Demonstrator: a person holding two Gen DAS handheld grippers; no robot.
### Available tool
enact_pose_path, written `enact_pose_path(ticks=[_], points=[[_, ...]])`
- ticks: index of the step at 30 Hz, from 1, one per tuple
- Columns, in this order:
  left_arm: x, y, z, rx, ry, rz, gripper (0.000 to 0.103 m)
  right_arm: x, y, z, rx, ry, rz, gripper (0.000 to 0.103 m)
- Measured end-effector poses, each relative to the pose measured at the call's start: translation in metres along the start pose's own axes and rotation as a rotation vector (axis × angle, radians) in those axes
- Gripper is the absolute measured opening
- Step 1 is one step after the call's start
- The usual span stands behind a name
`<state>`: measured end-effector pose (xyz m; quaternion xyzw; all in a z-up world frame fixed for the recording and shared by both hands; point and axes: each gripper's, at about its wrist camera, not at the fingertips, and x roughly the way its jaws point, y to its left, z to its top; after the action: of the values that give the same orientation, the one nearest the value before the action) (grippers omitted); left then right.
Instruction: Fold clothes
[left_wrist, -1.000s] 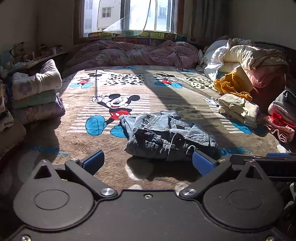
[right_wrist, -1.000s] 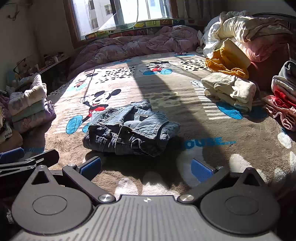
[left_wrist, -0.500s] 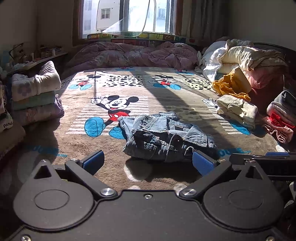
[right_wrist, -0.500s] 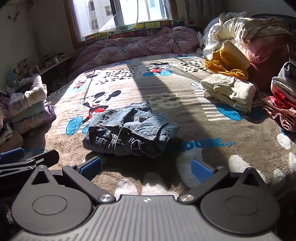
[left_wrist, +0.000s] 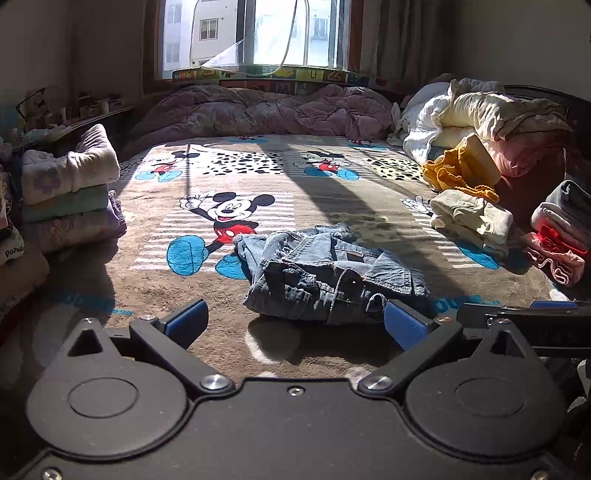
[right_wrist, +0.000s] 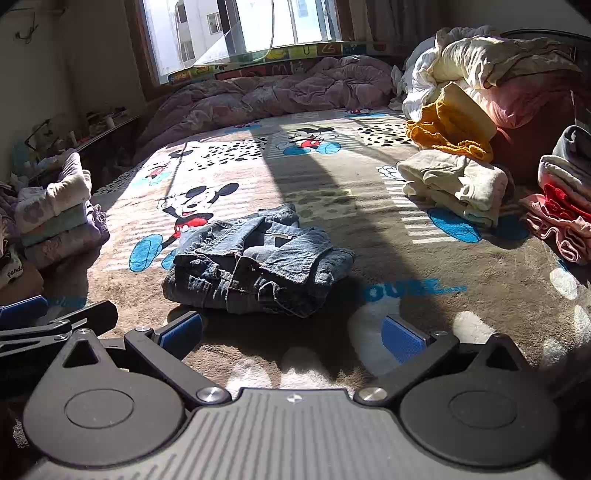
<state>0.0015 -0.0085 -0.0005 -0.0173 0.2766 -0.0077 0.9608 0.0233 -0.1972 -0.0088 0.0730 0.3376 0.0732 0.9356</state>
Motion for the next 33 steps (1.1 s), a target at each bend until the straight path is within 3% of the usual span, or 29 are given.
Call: enact_pose_path(ticks=[14,21,30,33], points=[[0.008,-0.002,-0.001,-0.009,0.0,0.002,0.103,0.008,-0.006,-0.002,0.016,0.019,0.019,0.102],[0.026,0.003,-0.004,-0.051,0.023,-0.029,0.103,0.016,-0.021,-0.006,0.058,-0.037,0.09,0.102],[0.072,0.013,-0.016,-0.101,0.084,-0.033,0.103,0.067,-0.04,-0.008,0.057,-0.062,0.162,0.102],[0.086,0.017,-0.024,-0.096,0.087,-0.04,0.103,0.089,-0.048,-0.007,0.112,-0.059,0.201,0.102]])
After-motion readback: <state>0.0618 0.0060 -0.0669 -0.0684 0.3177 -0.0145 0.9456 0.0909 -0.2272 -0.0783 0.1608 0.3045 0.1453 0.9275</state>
